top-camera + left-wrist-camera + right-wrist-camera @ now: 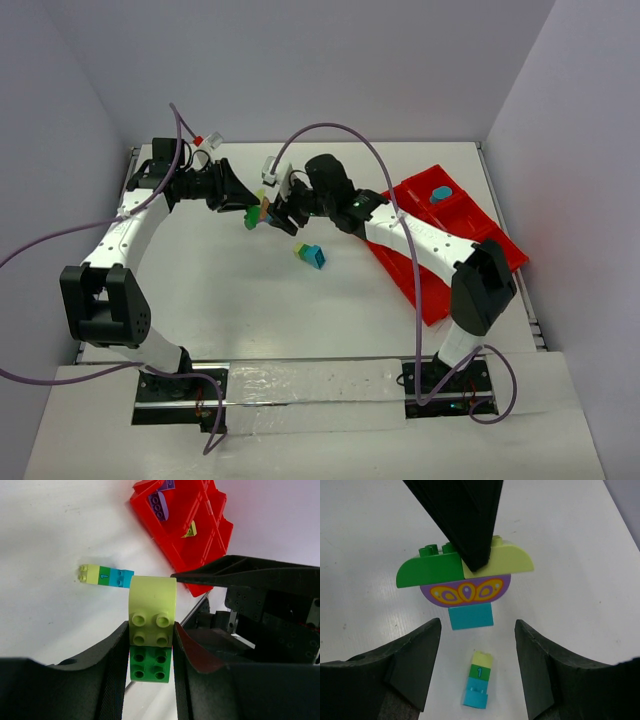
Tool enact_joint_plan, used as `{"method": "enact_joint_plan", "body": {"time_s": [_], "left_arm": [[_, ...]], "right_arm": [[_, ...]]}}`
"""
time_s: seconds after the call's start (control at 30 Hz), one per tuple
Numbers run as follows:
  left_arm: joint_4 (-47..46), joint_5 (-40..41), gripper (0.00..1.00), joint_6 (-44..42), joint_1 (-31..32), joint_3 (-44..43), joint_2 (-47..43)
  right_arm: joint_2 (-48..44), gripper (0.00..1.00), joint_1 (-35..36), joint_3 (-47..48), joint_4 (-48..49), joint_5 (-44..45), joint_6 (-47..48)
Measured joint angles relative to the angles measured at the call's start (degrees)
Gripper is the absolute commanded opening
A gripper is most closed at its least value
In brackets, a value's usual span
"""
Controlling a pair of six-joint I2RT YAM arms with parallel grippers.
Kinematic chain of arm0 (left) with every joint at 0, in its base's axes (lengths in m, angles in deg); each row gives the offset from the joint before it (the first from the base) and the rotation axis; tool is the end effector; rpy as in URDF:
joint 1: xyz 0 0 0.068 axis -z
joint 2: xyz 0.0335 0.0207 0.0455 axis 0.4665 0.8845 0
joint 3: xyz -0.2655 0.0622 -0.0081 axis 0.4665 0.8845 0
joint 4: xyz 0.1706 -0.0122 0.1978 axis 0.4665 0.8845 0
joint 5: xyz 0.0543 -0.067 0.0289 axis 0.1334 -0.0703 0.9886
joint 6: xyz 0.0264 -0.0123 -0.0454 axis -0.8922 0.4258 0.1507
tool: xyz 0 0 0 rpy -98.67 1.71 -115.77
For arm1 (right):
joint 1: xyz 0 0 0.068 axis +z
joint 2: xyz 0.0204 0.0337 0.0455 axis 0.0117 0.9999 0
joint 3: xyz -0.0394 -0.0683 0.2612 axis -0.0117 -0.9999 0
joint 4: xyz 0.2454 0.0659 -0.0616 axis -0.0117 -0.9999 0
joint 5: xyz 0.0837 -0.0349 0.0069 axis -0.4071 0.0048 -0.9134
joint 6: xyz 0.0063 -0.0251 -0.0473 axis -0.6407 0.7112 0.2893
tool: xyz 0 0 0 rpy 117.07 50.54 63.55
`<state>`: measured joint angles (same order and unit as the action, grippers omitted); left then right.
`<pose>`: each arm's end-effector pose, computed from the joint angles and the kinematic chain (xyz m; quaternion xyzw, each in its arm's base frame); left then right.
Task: Sort the legos into containers by color
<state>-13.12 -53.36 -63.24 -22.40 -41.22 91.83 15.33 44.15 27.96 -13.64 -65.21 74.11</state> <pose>0.3352 -0.0596 0.3125 0.0134 0.8522 -0.4751 0.2186 0.2826 0.2852 0.3236 -0.5205 0.6536 0.2525 0.4879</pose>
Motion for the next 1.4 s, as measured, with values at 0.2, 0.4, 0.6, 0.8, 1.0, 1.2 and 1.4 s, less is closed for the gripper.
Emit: {"method": "enact_joint_plan", "body": {"time_s": [0.2,0.4,0.6,0.8,1.0,1.2,1.4], "left_arm": [[0.0,-0.7,0.0,0.11,0.0,0.0,0.0],[-0.1,-0.72,0.0,0.15,-0.26,0.0,0.0],[-0.17,-0.73,0.0,0.18,-0.33,0.0,-0.02],[-0.17,-0.73,0.0,0.33,-0.35,0.0,-0.04],[-0.15,-0.63,0.0,0.37,-0.35,0.0,-0.06],[-0.47,-0.27,0.0,1.3,-0.43,0.17,-0.96],[-3.63,-1.05,0.0,4.2,-2.45,0.79,-3.63]], "right_arm": [[1.81,0.55,1.45,1.95,-0.26,0.03,1.55],[2.83,0.4,1.94,2.84,-0.45,0.11,1.49],[2.95,0.44,1.93,3.09,-0.52,0.2,1.49],[2.95,0.3,1.93,3.07,-0.52,0.32,1.43],[2.95,0.0,1.93,3.03,-0.52,0.47,0.64],[1.31,0.0,1.69,0.29,1.88,1.71,-0.05],[-2.34,0.0,-1.13,-6.74,1.49,4.21,-1.34]]}}
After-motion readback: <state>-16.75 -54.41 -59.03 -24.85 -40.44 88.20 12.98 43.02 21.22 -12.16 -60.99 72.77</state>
